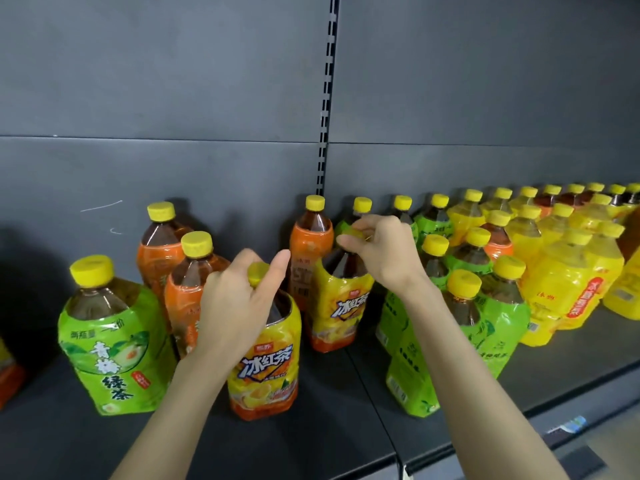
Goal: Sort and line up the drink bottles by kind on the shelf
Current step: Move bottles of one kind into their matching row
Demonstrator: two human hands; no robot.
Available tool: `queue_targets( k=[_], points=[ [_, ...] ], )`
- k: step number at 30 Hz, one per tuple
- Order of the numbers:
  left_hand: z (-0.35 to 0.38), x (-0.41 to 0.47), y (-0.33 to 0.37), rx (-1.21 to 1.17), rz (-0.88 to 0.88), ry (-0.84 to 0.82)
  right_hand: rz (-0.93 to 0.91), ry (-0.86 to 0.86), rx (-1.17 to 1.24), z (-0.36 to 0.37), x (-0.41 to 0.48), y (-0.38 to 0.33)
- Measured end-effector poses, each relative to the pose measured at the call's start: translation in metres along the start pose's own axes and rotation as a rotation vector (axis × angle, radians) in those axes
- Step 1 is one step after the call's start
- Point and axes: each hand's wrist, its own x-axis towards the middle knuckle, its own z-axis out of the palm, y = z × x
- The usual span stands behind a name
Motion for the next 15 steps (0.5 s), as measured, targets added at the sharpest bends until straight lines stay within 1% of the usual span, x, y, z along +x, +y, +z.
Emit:
queue_targets(
  k=[3, 4, 7, 9, 11, 13, 15],
  points=[
    [-0.003, -0.003, 0.002, -0.031, -0.004, 0.014, -0.079, -0.038, 0.124, 0.001, -0.025, -0.01],
    [-0.005, -0.004, 0.003, -0.063, -0.004, 0.0, -0.085, -0.017, 0.185, 0.003, -0.034, -0.012],
    [-0.015, -0.004, 0.007, -0.24, -0.006, -0.132, -0.056, 0.165, 0.383, 0.012, -0.058, -0.002],
    [-0.023, -0.022, -0.001, -0.246, -0.022, -0.144, -0.032, 0.102, 0.544, 0.04, -0.077, 0.009],
    [-0.023, -0.035, -0.008, -0.303, 0.01, -0.089, 0.014, 0.058, 0.662, 0.053, -0.089, 0.02],
    [-0.019, -0.047, -0.012, -0.352, -0.038, 0.011, 0.056, 0.01, 0.763, 0.058, -0.095, 0.026],
    [-0.011, -0.057, -0.014, -0.321, -0.05, 0.111, 0.105, -0.019, 0.823, 0.061, -0.1, 0.035]
  ],
)
